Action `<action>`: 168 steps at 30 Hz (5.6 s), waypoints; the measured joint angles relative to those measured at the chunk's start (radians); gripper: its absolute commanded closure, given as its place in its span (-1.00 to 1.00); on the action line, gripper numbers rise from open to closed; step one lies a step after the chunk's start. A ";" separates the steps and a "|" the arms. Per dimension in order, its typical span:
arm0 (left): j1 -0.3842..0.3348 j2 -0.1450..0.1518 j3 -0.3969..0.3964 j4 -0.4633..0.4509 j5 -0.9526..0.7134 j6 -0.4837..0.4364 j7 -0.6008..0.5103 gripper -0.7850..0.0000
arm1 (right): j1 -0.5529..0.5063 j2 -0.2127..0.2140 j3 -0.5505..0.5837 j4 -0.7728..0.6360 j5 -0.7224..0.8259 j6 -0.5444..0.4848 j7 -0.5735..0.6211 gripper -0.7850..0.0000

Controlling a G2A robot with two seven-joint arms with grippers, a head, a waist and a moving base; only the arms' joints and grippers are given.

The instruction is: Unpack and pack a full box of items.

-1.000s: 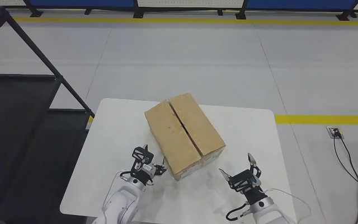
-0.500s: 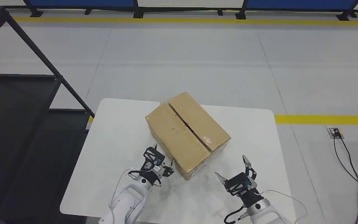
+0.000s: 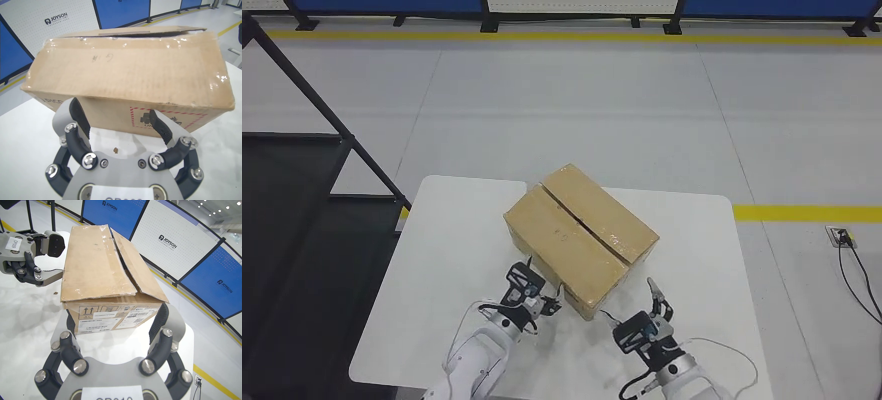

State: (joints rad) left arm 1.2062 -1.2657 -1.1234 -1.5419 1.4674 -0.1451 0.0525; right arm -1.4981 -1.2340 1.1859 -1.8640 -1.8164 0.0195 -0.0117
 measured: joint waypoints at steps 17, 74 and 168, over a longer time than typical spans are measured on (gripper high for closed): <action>0.124 0.022 -0.217 -0.095 -0.144 0.041 0.077 -1.00 | 0.068 -0.028 -0.112 0.060 -0.030 0.034 -0.018 -1.00; 0.193 0.021 -0.267 -0.235 -0.213 -0.045 0.034 -1.00 | 0.049 -0.046 0.085 0.066 0.028 0.080 0.026 -1.00; -0.237 -0.010 -0.124 0.377 -0.133 -0.214 0.140 -1.00 | 0.243 -0.020 0.425 0.269 0.977 -0.423 0.301 -1.00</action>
State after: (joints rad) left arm 0.9694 -1.2759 -1.2474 -1.1653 1.3344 -0.3591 0.1925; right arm -1.2552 -1.2537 1.6111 -1.5947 -0.8389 -0.4031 0.2889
